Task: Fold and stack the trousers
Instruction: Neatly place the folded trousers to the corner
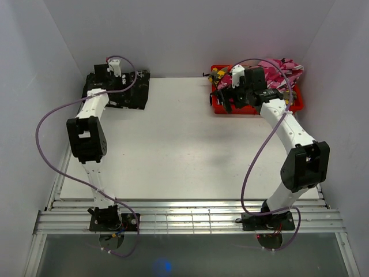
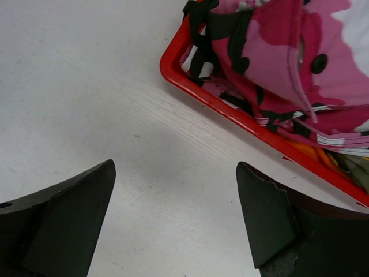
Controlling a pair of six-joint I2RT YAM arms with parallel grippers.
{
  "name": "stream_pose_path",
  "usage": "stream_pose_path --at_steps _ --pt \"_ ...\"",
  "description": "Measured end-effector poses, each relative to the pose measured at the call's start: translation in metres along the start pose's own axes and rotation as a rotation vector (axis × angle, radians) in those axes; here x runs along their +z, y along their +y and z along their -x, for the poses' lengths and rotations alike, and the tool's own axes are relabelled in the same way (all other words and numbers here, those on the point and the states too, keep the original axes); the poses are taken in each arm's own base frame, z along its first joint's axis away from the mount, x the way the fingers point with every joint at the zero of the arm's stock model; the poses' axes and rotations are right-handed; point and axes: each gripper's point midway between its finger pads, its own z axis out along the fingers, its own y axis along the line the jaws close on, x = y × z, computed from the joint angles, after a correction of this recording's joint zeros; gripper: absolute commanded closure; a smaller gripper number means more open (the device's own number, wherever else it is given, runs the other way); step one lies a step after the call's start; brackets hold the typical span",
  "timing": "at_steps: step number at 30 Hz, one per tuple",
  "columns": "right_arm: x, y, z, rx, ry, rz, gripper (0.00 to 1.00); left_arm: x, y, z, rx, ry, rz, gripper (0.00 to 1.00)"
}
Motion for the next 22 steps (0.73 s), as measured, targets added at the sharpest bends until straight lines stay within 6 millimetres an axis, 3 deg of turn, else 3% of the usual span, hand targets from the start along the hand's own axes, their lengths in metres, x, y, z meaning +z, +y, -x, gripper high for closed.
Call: stream_pose_path --at_steps 4,7,9,11,13,17,19,22 --pt "-0.029 -0.012 0.006 0.012 -0.079 -0.022 0.1 -0.08 -0.027 0.032 0.194 -0.05 -0.007 0.02" --pt "-0.049 -0.013 -0.011 0.025 -0.101 0.003 0.1 -0.131 -0.05 0.028 0.257 -0.059 -0.049 0.02" --pt "-0.058 -0.009 -0.039 0.037 -0.077 0.025 0.1 -0.154 -0.06 0.003 0.255 -0.019 -0.088 0.02" --pt "-0.062 -0.003 -0.074 0.055 -0.021 0.048 0.1 -0.167 -0.067 -0.041 0.229 0.063 -0.126 0.02" --pt "-0.066 0.007 -0.103 0.063 0.03 0.072 0.1 -0.171 -0.07 -0.084 0.198 0.146 -0.146 0.02" --pt "-0.081 0.026 -0.139 0.061 0.068 0.099 0.1 -0.177 -0.075 -0.163 0.156 0.304 -0.162 0.02" --pt "-0.09 0.031 -0.146 0.055 0.058 0.099 0.1 -0.181 -0.081 -0.183 0.153 0.343 -0.17 0.02" --pt "-0.105 0.035 -0.149 0.047 0.02 0.082 0.1 -0.186 -0.089 -0.187 0.155 0.335 -0.176 0.02"
